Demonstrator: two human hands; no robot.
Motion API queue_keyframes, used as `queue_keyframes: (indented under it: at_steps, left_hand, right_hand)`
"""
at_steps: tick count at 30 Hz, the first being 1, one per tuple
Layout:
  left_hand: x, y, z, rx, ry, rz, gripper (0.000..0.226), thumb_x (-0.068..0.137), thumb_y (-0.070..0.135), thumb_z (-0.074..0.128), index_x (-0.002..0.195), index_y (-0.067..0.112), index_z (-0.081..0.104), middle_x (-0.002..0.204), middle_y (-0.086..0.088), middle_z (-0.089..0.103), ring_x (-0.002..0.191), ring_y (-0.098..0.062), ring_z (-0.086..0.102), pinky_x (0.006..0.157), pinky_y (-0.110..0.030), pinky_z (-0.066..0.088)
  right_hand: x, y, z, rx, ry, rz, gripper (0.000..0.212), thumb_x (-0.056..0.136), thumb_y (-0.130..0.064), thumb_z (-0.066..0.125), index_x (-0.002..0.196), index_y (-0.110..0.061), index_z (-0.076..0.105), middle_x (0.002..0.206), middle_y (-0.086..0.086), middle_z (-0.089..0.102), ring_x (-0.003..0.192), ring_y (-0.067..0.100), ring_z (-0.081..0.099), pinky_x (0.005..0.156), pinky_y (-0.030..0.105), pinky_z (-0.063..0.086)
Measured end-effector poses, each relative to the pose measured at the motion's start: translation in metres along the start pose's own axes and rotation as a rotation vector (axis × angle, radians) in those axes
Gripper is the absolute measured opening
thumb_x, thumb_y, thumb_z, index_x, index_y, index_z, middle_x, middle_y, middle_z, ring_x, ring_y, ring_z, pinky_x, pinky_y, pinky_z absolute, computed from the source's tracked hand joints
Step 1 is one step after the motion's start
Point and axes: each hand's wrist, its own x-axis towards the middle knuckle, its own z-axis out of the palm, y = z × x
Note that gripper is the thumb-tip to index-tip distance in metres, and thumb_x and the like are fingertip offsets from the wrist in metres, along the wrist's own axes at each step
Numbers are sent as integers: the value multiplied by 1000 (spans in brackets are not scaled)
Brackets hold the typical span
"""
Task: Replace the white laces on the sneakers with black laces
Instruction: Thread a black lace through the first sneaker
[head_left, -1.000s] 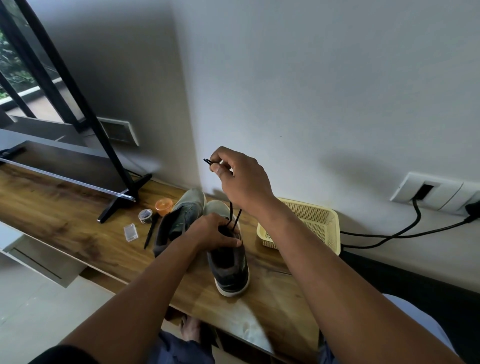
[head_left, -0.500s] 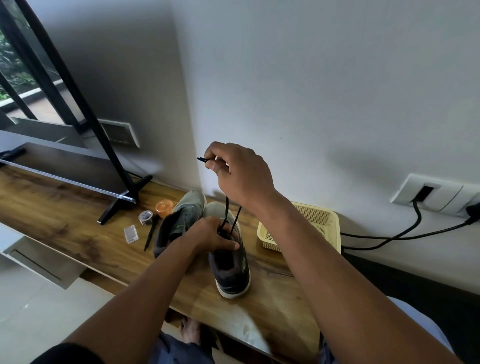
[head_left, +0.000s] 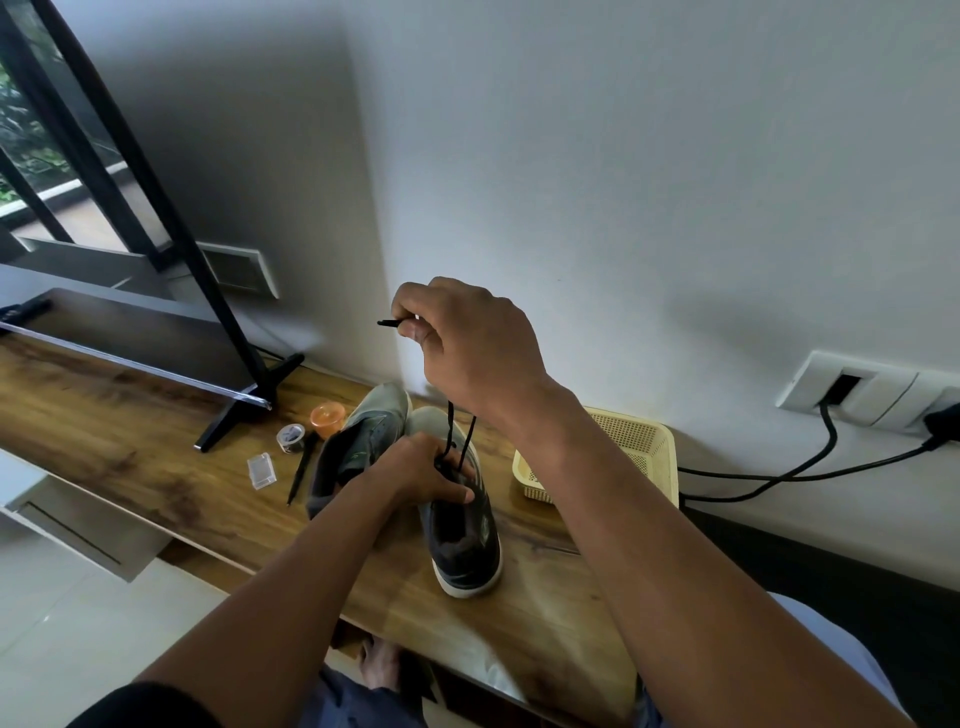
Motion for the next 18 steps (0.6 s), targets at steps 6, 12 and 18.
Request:
queue_keyframes:
  at_steps: [6, 12, 18]
  left_hand:
    - [-3, -3, -4, -29, -11, 42, 31, 78, 38, 92, 107, 35, 80, 118, 13, 75, 114, -6, 67, 104, -32, 55]
    - [-4, -11, -5, -70, 95, 46, 38, 73, 46, 93, 107, 35, 81, 117, 14, 76, 110, -6, 69, 103, -38, 55]
    - [-4, -18, -3, -161, 45, 33, 34, 70, 46, 95, 101, 46, 82, 118, 25, 74, 114, 4, 66, 109, -32, 52]
  right_hand:
    - [6, 11, -12, 319, 41, 226, 7, 99, -26, 63, 94, -30, 67, 81, -13, 65, 71, 4, 55, 65, 27, 45]
    - [9, 15, -26, 833, 119, 452, 14, 102, -11, 61, 92, -16, 70, 81, 3, 67, 77, 13, 62, 71, 32, 52]
    - [6, 10, -34, 1087, 160, 515, 14, 103, -3, 58, 94, -7, 67, 82, 8, 71, 76, 20, 69, 80, 44, 59]
